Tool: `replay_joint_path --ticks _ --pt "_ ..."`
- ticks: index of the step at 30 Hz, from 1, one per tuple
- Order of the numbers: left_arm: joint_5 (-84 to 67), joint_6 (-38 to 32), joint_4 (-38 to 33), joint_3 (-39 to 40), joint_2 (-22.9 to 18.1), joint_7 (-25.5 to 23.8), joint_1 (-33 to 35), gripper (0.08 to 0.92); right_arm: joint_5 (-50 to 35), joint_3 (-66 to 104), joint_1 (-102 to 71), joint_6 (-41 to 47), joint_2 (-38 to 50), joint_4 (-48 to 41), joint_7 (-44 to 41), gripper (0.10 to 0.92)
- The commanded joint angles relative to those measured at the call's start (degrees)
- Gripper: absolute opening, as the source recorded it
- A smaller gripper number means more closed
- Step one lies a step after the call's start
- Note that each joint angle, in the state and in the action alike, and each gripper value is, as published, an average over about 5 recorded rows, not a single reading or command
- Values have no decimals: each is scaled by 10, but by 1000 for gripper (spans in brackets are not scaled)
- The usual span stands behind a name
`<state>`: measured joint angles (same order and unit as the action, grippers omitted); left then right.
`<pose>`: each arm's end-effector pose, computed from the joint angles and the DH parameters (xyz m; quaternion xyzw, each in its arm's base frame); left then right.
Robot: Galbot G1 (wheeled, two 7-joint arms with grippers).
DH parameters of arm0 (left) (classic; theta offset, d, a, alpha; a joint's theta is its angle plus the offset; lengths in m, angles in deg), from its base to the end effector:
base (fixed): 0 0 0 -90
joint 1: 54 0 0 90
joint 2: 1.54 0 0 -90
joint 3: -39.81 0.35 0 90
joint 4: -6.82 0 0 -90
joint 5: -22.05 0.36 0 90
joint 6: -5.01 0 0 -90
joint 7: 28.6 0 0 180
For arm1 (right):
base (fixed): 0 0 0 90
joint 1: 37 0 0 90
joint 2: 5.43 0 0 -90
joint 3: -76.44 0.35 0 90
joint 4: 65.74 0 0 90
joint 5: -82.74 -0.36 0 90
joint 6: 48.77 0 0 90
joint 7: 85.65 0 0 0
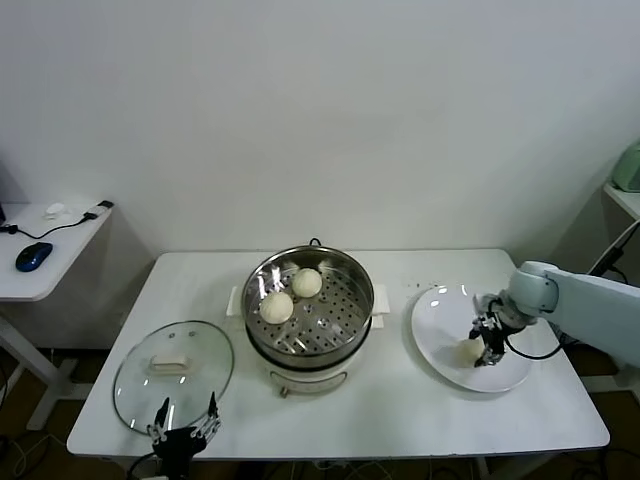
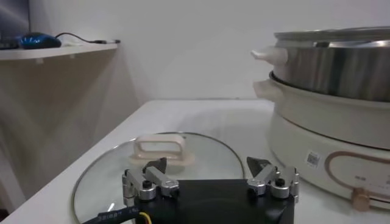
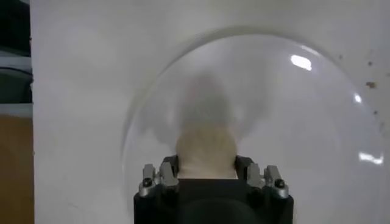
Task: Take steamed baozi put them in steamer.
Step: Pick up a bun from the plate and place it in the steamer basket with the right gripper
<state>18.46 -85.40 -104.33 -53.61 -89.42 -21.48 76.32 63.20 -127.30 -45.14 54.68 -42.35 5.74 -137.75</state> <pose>0.1137 0.0282 -0.3840 0.0826 -0.9834 -0.0104 0.1614 0.5040 -0.1835 -0.2109 0.4943 -0.5486 0.4944 0.4586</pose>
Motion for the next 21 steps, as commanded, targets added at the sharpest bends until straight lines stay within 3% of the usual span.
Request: replay_joint_path --ticks 1,6,12,21 --pt "1 0 -2 0 0 0 0 823 -63 -131 274 -70 -78 13 -67 611" --pt "4 1 -7 4 2 -1 2 823 -101 -135 402 -141 -184 43 -102 612" --pt "5 1 -10 6 5 -2 3 823 -127 -78 404 -255 -300 124 -115 612" --pt "4 3 -11 2 8 -3 0 823 113 -43 252 -388 -388 145 -75 611"
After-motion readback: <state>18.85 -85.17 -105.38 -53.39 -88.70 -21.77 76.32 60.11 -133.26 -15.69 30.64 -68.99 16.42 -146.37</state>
